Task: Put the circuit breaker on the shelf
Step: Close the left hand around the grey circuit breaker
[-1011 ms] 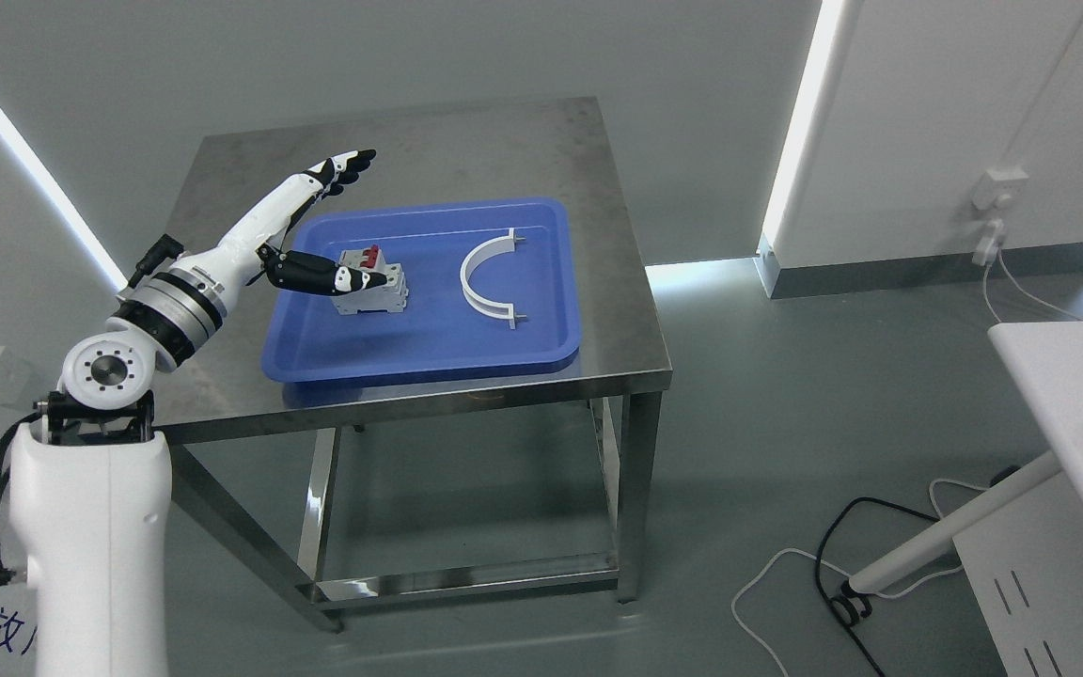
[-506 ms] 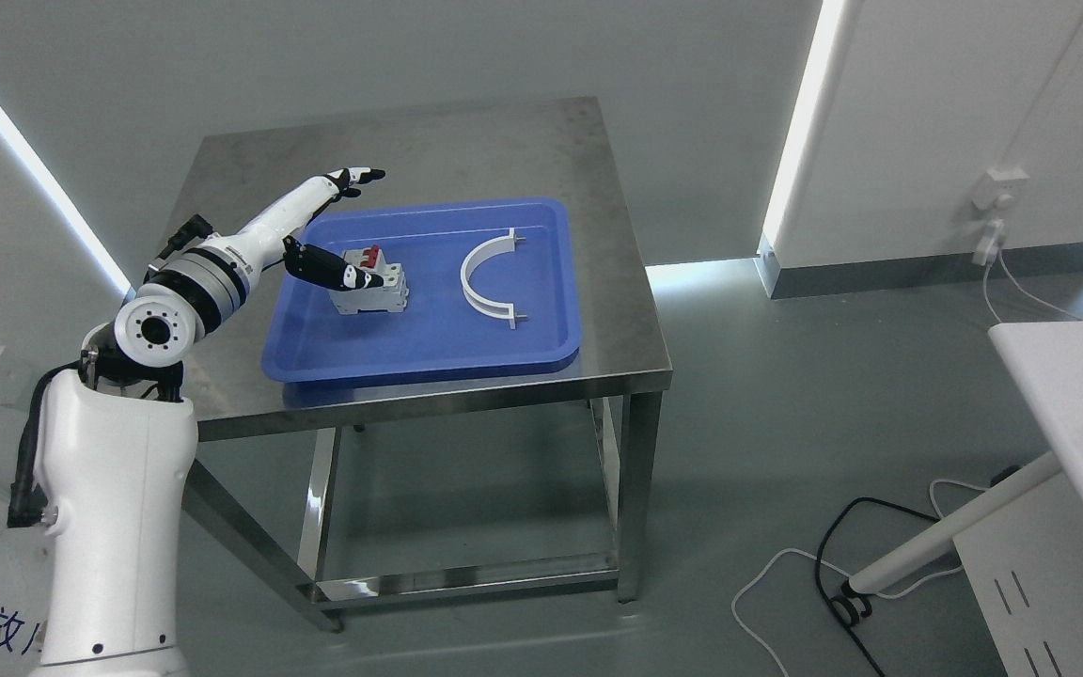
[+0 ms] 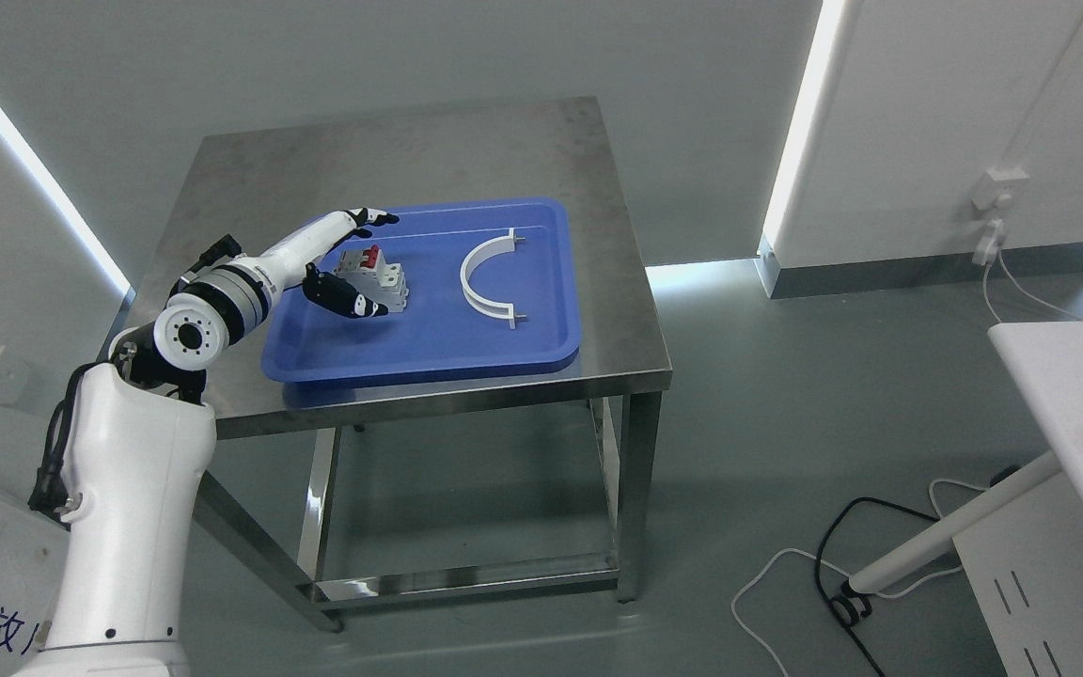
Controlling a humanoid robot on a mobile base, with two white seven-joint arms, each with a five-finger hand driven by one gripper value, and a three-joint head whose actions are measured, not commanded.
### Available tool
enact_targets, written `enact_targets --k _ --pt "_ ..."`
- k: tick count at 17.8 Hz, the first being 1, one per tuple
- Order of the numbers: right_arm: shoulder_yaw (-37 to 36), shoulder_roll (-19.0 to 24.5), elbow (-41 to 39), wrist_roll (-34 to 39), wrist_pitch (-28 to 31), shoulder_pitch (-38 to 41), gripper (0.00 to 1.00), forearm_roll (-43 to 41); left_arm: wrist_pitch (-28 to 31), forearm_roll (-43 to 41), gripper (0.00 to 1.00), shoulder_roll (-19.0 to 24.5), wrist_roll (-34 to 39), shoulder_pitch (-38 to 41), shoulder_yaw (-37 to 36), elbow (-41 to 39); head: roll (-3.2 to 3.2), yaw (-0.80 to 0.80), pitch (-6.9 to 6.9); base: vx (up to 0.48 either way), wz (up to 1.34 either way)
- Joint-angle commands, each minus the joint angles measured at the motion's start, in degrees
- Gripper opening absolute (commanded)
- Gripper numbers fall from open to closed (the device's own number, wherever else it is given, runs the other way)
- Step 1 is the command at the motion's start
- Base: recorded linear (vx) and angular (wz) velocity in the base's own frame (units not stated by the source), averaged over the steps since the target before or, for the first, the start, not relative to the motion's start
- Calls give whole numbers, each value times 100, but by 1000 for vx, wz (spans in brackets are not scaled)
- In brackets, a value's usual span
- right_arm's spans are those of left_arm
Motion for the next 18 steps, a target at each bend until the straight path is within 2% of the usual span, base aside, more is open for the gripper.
enact_targets --k 1,4,7,10,12,16,18 --pt "0 -100 1 -4 -191 88 100 -5 -5 -160 85 123 46 -230 -161 662 0 0 0 0 0" --pt "0 -100 1 -4 -191 88 100 3 -5 -152 83 315 38 -266 -204 653 0 0 0 0 0" --pt "0 -100 -8 -4 -191 88 100 3 -5 -152 78 325 -6 -266 -222 644 0 0 0 0 0" --pt "0 -100 1 -4 -191 88 100 3 -5 -143 74 246 -24 -248 -231 644 0 0 0 0 0" --pt "0 -100 1 -4 -191 88 100 3 12 -152 72 1 -33 -257 -275 644 0 0 0 0 0" --pt "0 -100 1 -4 -191 88 100 3 4 -160 61 -97 -24 -345 -292 749 0 0 0 0 0" --pt "0 -100 1 -4 -191 88 100 3 -40 -152 50 -71 -24 -353 -266 767 0 0 0 0 0"
